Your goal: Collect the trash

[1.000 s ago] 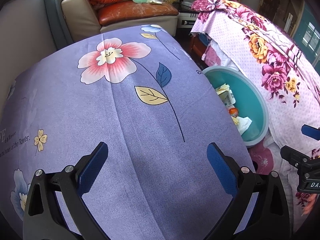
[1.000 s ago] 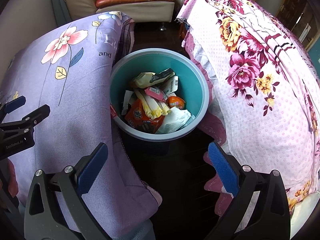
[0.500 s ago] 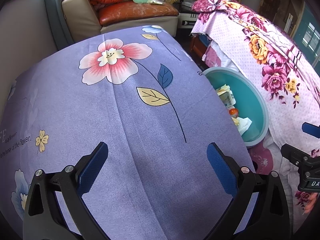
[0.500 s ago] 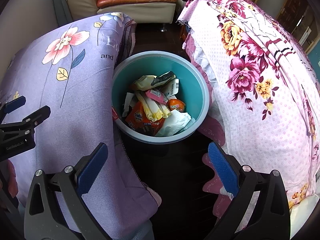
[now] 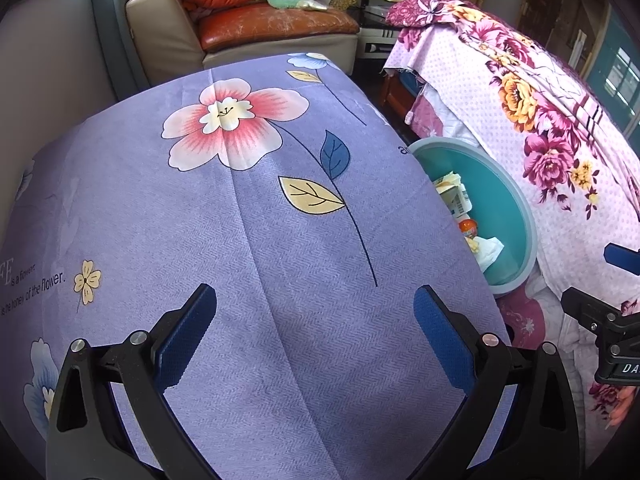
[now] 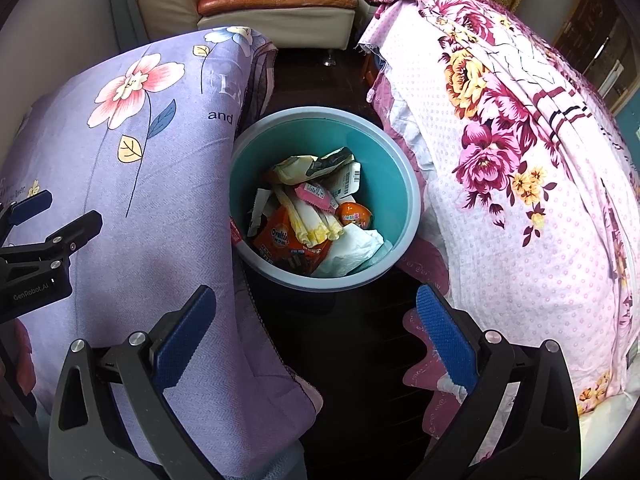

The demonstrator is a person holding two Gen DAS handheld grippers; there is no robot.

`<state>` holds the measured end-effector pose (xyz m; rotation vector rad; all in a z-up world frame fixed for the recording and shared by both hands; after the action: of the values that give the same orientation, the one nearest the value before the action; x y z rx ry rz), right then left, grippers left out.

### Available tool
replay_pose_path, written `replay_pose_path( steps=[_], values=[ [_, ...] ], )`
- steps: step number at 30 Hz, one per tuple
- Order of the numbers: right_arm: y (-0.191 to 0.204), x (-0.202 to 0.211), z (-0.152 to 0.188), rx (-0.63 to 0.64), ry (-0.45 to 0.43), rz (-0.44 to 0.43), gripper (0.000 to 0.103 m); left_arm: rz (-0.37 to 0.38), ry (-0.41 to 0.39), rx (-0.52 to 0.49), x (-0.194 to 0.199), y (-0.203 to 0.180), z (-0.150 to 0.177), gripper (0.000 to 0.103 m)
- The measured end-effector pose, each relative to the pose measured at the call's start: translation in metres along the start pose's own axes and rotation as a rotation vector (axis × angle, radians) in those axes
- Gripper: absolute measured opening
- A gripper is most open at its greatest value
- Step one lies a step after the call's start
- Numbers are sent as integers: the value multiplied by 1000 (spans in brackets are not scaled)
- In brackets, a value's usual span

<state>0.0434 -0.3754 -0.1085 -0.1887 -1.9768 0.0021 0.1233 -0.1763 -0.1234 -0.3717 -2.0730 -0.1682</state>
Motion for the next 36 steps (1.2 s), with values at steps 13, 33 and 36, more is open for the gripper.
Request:
replay_pose_path(
  steps=[13,33,36],
  values=[
    [2,-1,1,2,2,1,96,1,-1,2,1,3,0,99],
    [4,-4,5,9,12,4,96,-2,0,7,1,6,3,99],
    [4,-4,5,8,12,4,96,-2,-1,8,1,6,3,99]
  ],
)
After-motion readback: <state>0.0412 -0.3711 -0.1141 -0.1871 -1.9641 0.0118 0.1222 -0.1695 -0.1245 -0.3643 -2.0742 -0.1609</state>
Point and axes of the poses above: each gripper's, at about its wrist camera, not at the fingertips, and x roughly against the way its jaws point, y to its left, z to its underside, the point moved 8 cm from there along -x, roughly the way its jaws point, and after that the axes turned 1 degree about -y, right-handed, at the moved point
